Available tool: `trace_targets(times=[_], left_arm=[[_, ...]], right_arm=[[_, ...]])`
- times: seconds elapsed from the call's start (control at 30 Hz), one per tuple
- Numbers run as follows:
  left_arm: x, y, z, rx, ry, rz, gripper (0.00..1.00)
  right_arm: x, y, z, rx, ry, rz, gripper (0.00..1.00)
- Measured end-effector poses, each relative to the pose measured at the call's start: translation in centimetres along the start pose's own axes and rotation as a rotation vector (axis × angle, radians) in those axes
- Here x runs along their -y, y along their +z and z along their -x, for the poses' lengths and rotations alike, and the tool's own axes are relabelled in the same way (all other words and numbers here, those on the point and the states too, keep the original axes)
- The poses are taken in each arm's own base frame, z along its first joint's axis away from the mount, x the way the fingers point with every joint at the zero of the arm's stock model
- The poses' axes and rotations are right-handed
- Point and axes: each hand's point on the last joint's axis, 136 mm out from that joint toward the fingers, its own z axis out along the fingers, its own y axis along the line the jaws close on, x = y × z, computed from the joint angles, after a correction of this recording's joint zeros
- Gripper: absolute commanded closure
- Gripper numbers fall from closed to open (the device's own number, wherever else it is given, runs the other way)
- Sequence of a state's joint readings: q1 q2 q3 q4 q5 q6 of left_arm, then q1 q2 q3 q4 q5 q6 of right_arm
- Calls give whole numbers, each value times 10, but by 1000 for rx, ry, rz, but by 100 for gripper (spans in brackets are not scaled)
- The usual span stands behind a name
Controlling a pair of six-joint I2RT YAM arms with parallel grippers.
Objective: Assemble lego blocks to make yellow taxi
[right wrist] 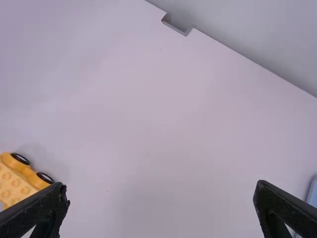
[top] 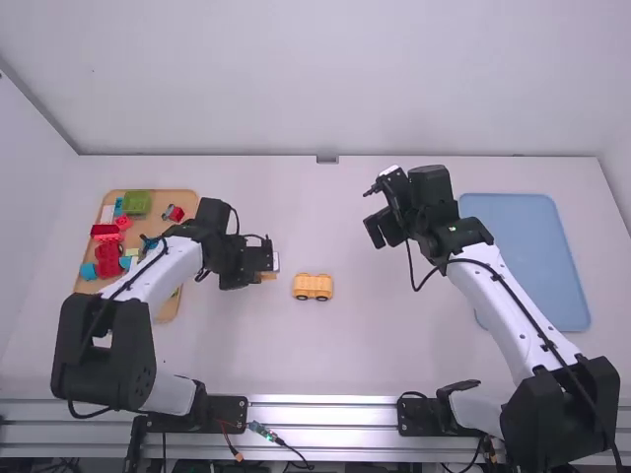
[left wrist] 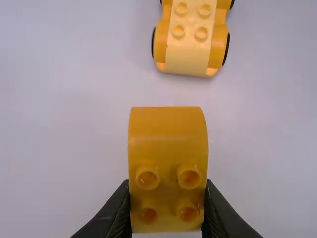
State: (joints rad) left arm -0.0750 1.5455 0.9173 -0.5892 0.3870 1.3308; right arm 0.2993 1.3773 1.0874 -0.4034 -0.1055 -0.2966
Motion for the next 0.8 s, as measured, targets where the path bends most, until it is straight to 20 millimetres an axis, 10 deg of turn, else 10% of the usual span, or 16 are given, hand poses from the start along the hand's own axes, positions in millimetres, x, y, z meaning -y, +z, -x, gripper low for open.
trace_targets(times=[0.8], left_arm=[[8,39,-24,-118,-29,-152,96]], right_arm=[[0,0,-1,-3,-1,1,1]])
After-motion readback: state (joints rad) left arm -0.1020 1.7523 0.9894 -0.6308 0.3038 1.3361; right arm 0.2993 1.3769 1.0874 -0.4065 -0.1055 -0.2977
